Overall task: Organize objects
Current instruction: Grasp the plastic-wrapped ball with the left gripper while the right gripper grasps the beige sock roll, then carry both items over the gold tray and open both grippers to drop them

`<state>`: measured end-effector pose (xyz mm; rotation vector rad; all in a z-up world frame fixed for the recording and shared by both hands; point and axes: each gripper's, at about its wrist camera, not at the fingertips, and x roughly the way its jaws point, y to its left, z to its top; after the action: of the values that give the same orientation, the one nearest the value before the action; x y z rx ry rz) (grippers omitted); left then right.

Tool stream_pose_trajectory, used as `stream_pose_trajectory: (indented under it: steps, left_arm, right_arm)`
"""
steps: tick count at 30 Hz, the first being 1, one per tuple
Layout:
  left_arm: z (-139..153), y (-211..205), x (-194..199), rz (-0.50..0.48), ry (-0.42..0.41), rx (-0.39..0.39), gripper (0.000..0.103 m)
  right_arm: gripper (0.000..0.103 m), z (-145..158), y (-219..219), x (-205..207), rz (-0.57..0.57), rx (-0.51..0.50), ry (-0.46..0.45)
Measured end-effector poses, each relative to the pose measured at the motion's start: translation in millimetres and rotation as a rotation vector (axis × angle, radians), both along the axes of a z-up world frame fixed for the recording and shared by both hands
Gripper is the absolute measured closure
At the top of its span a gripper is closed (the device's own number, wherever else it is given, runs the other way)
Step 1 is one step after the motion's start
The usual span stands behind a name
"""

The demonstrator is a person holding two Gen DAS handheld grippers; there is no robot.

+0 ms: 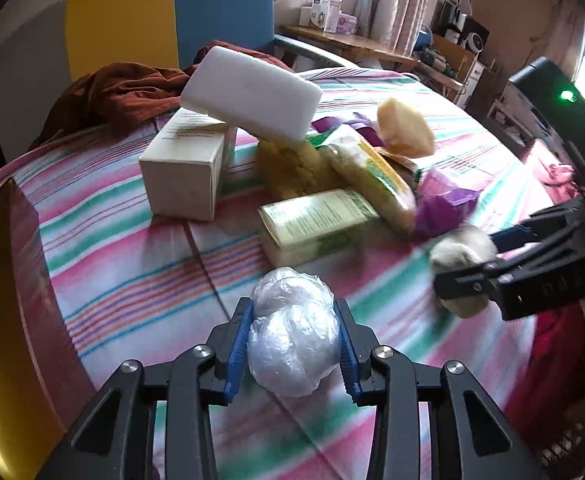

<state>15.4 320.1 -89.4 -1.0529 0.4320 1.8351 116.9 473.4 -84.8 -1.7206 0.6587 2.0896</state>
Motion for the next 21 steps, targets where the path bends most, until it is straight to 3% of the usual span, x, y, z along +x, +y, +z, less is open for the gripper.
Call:
stream_pose_trajectory:
  steps: [9, 13, 21]
  left_arm:
    - [41.8, -46.3, 10.9, 0.031, -0.004, 0.130, 0.063]
    - [61.0, -76.6, 5.5, 0.087, 0.024, 0.169, 0.063]
    - [75.2, -147.9, -25.3, 0.286, 0.036, 0.213, 0.063]
  right_arm:
    - [0.030, 20.8, -36.6, 18.8, 0.037, -0.006, 0.159]
    - [0.030, 54.8, -59.6, -3.6, 0.079, 0.005, 0.224]
    - [0.030, 72.2, -117.2, -62.0, 0.203, -0.016, 0.344]
